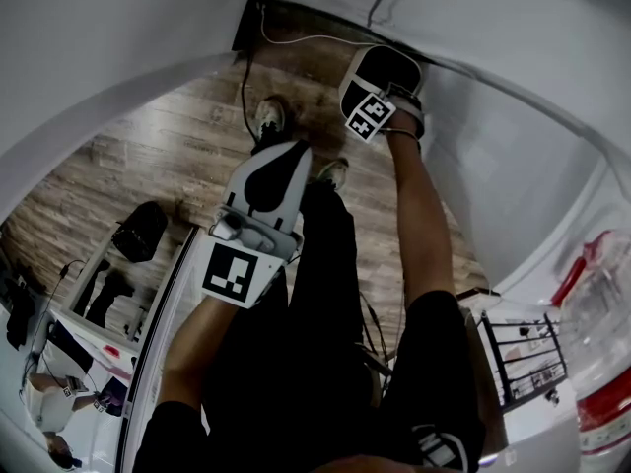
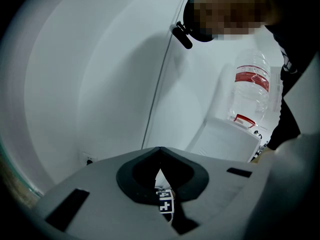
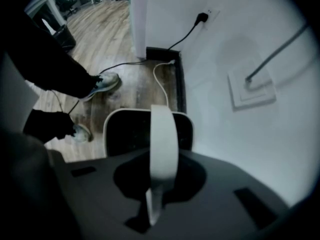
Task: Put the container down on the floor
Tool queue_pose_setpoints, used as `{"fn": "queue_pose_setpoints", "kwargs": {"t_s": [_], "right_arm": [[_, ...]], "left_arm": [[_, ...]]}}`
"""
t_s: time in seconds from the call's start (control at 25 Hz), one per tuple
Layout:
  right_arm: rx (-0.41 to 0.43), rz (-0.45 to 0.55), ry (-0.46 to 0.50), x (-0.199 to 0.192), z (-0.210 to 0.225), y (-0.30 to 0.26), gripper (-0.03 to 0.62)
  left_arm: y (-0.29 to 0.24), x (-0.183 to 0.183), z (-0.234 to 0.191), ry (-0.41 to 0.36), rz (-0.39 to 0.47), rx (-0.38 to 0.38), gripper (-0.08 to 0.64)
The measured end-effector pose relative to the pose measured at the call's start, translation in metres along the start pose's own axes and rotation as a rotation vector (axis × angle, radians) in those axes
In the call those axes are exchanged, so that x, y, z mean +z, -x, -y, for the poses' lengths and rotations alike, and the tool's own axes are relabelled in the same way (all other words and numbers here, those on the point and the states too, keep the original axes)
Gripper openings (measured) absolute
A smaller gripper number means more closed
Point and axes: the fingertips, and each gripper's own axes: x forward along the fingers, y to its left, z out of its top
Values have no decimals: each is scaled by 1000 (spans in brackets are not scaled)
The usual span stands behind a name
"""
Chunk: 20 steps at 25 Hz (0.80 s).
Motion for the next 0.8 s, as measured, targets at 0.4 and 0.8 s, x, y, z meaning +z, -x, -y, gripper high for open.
{"fn": "queue_pose_setpoints", "kwargs": {"t_s": [0.4, 0.8], "right_arm": [[-10, 5, -27, 8, -1, 2, 46], [-33, 38, -43, 5, 5, 29, 143]], "left_arm": [[5, 3, -10, 12, 7, 10, 31], [18, 8, 0, 17, 16, 0, 31]]}}
